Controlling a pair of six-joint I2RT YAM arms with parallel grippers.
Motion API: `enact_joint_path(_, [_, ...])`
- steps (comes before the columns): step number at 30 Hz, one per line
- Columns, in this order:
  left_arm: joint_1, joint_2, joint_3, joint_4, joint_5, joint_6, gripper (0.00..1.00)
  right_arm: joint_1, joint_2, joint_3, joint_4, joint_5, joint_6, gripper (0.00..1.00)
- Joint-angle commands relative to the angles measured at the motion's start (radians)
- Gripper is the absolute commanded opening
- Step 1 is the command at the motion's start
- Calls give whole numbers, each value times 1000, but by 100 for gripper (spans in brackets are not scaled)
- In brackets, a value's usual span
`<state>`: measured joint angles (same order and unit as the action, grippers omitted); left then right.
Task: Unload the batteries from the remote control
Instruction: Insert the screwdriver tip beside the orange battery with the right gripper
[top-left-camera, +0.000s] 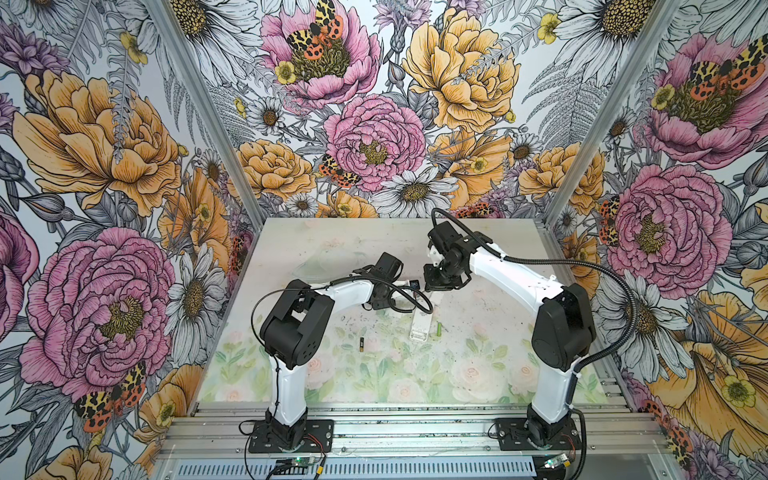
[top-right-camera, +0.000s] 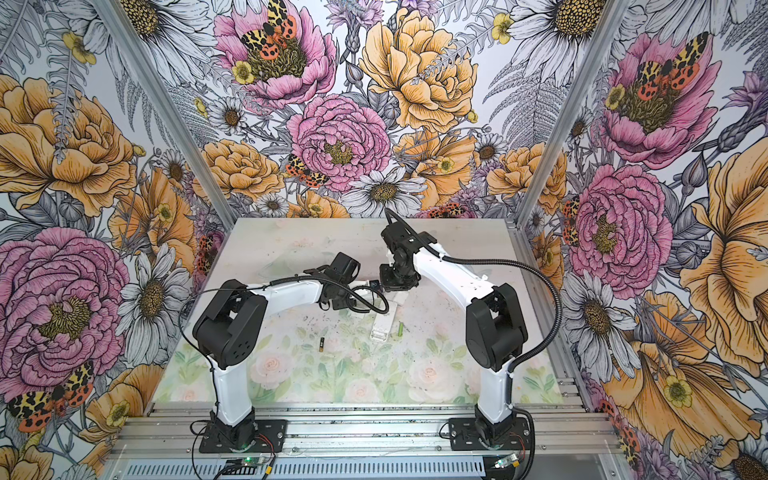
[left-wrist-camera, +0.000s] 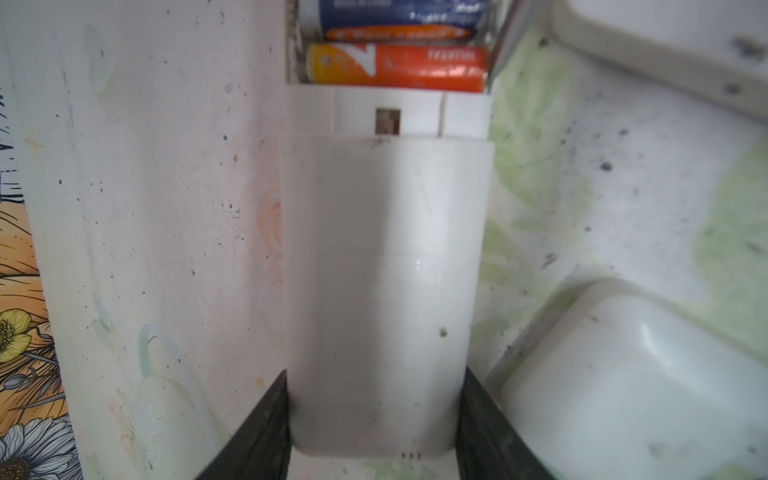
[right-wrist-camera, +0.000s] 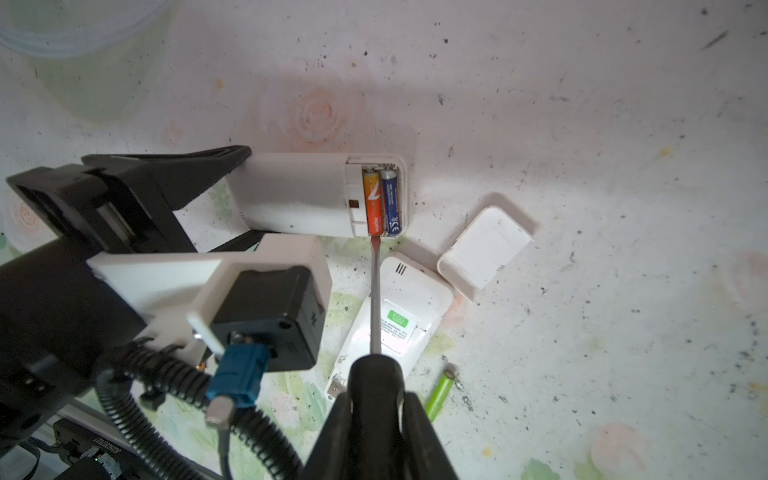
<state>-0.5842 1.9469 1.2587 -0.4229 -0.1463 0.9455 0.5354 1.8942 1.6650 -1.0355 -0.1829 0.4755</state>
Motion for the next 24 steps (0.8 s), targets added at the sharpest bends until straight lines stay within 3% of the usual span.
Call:
enact_joint_path(1, [2,22,12,-24,10,-18,21,20,35,15,14,43,-21,0])
enact_joint_path(8, [-6,17,17,-45,53,-44,19,66,-16,-97,140,98,7,0])
enact_joint_path(18, [20,5,71,-149,259,-108,14,185,-263,-602,707,173,64,0])
enact_joint_path(24, [44,5,103,-209,384,-135,14,226,-358,-825,1012,189,99,0])
